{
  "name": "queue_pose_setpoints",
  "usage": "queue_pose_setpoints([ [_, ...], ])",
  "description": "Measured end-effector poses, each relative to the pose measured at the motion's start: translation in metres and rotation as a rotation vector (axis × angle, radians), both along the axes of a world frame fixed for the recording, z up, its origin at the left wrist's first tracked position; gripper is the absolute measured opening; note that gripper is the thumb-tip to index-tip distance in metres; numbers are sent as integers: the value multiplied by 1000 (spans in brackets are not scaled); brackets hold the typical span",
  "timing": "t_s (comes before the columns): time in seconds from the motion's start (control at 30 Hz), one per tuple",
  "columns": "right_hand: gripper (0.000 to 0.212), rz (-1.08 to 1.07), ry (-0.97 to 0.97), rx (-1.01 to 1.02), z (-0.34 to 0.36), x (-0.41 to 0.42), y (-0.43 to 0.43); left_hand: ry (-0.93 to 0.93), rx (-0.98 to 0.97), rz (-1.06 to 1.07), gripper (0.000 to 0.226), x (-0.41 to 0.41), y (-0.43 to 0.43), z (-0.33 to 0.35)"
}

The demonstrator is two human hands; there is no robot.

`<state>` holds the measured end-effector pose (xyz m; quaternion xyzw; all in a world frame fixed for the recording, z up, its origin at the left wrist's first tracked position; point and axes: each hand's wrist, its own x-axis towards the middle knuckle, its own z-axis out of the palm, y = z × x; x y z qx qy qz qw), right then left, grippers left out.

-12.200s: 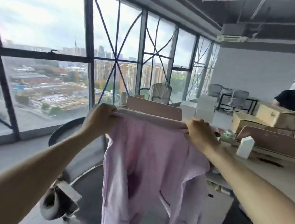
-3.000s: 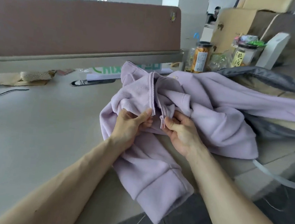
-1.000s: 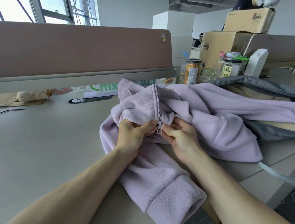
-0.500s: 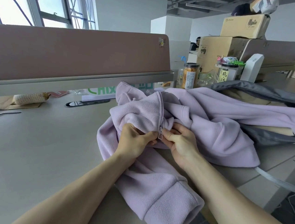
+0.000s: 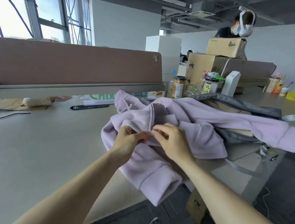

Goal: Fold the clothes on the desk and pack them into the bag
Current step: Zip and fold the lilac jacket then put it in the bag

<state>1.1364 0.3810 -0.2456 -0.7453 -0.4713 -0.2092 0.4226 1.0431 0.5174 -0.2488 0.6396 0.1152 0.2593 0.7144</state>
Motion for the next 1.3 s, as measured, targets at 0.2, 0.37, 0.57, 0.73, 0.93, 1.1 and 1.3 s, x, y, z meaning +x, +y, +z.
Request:
queue_pose_setpoints([
  [0.2,12,74,-117,-133,38,-29,-19,48,-124,56,25,-33,-14,14],
  [0.37,12,81,22,-168,50,-55,-34,37,-114,31,27,-53,-46,8],
  [0.57,11,16,148,-269,63,-61,-50,30,49,131,35,-58,-74,5],
  [0.73,9,-36,161,-354,68,-53,-49,75,20,192,41,-53,-86,3],
  [0.93,21,72,227,-339,70,-52,-47,58,-54,234,34,-58,-87,6],
  [1.1,14,151,208,-278,60,-49,-47,3,-73,248,42,-58,-89,-1],
  [1.3,14,209,336,-229,59,-40,-42,-99,-150,283,38,-50,-88,-6],
])
